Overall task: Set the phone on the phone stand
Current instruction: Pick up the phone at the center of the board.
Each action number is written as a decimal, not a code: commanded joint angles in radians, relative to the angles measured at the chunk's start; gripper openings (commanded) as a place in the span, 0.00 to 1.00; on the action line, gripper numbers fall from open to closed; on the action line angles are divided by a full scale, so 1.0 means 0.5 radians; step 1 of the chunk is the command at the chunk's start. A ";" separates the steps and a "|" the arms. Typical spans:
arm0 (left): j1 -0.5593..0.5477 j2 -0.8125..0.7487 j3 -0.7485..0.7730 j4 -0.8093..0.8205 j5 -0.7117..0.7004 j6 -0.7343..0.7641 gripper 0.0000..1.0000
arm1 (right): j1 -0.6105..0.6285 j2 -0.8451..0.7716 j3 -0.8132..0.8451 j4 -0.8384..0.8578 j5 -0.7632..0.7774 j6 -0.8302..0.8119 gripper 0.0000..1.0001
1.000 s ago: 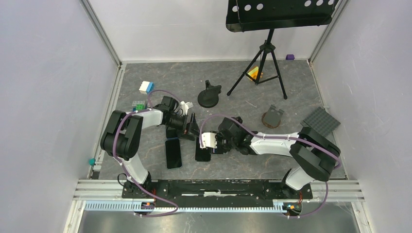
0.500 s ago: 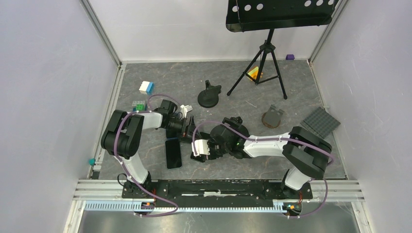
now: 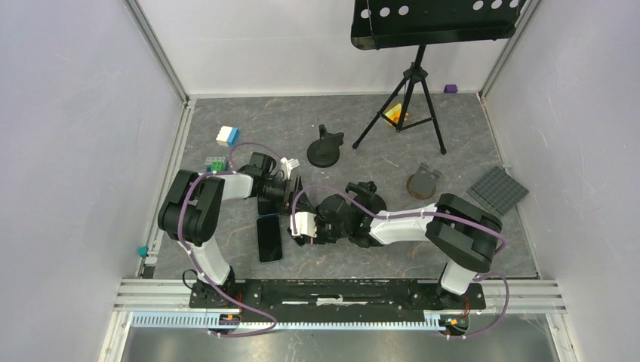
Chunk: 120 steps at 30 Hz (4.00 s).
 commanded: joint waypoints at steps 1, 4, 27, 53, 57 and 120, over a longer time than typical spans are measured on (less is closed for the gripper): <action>-0.031 0.051 0.039 -0.239 -0.135 0.178 0.84 | -0.058 0.087 -0.069 -0.093 0.325 0.013 0.42; -0.029 0.055 0.090 -0.386 -0.175 0.293 0.77 | -0.075 0.051 -0.091 -0.090 0.331 -0.009 0.42; -0.058 0.208 0.211 -0.274 0.124 0.262 0.29 | -0.088 -0.007 -0.141 -0.102 0.394 -0.073 0.42; -0.010 -0.794 0.065 -0.341 0.050 1.158 0.02 | -0.177 -0.749 0.273 -0.803 0.086 -0.293 0.83; -0.012 -1.074 -0.099 -0.080 0.039 1.212 0.02 | -0.277 -0.883 0.356 -0.824 -0.025 -0.247 0.84; -0.469 -1.169 -0.117 -0.283 -0.183 1.807 0.02 | -0.619 -0.728 0.695 -1.224 -1.138 -0.091 0.13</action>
